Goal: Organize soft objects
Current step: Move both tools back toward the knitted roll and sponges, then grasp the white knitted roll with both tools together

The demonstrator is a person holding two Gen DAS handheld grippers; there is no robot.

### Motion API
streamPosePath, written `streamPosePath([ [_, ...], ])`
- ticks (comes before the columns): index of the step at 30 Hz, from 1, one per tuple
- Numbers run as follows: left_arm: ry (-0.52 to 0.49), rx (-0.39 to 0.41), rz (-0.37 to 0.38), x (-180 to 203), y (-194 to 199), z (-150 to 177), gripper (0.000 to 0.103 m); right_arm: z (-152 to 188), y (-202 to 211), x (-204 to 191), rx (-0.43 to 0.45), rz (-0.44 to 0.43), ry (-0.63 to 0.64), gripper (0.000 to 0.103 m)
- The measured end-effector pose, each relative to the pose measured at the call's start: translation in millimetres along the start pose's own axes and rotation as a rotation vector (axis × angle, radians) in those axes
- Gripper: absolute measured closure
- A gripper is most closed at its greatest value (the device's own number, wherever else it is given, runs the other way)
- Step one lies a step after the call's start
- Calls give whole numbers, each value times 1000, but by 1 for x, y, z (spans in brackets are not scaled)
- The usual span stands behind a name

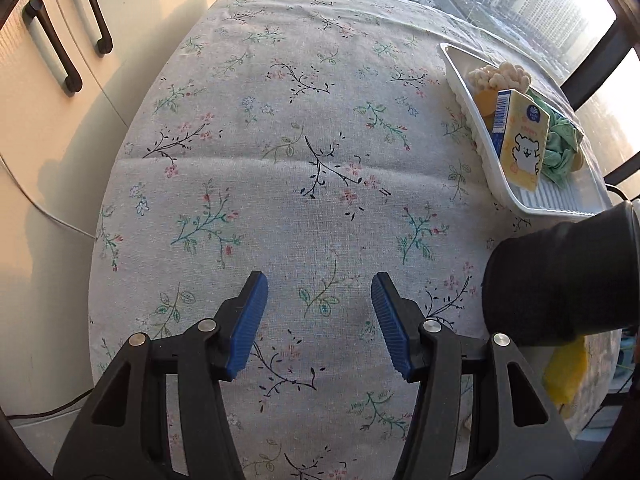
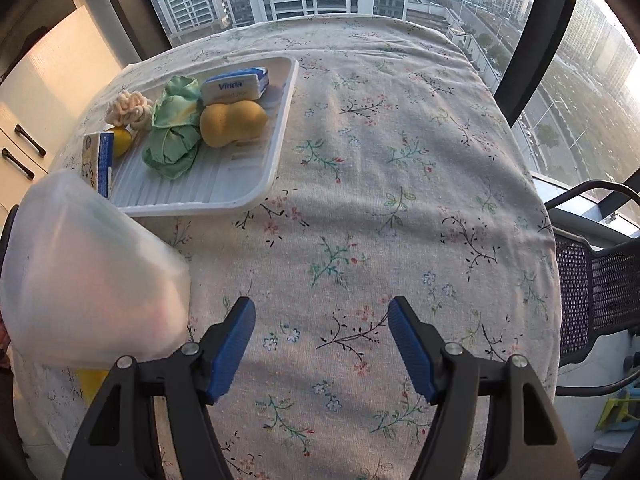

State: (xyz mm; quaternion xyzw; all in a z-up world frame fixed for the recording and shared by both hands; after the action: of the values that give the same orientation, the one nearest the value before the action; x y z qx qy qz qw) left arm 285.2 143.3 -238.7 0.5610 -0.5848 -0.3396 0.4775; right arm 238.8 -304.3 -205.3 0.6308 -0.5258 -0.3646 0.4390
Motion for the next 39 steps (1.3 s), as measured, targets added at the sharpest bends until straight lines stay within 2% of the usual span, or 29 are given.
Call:
streamPosePath([
  [7, -71, 28, -21, -7, 17, 40, 51, 40, 8, -24, 3, -24, 33, 32],
  [13, -139, 91, -56, -8, 42, 71, 51, 68, 25, -46, 33, -48, 68, 32],
  [17, -184, 125, -47, -2, 62, 95, 51, 87, 35, -63, 52, -64, 87, 31],
  [27, -304, 177, 38, 49, 87, 146, 51, 131, 50, -128, 105, -128, 136, 31],
  [30, -358, 210, 36, 73, 92, 159, 51, 138, 50, -148, 121, -147, 148, 31],
  [33, -410, 243, 19, 95, 91, 163, 50, 139, 51, -161, 155, -120, 145, 31],
  [36, -428, 229, -4, 110, 77, 153, 50, 133, 48, -162, 182, -93, 86, 31],
  [39, -425, 209, -34, 120, 62, 140, 50, 126, 34, -160, 158, -138, 9, 31],
])
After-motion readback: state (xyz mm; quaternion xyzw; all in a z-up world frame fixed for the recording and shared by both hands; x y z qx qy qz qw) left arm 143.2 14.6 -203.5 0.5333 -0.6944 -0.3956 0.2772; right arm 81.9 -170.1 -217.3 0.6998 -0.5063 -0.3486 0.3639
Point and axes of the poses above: each gripper's, at about its wrist camera, not at the fingertips, and y roughly against the way its jaws point, x to its right, z to its underside, the point moved 4 cm from there along -y, roughly the way its jaws point, and after that the axes turned 10 degrees about y, right-handed, at the moved point
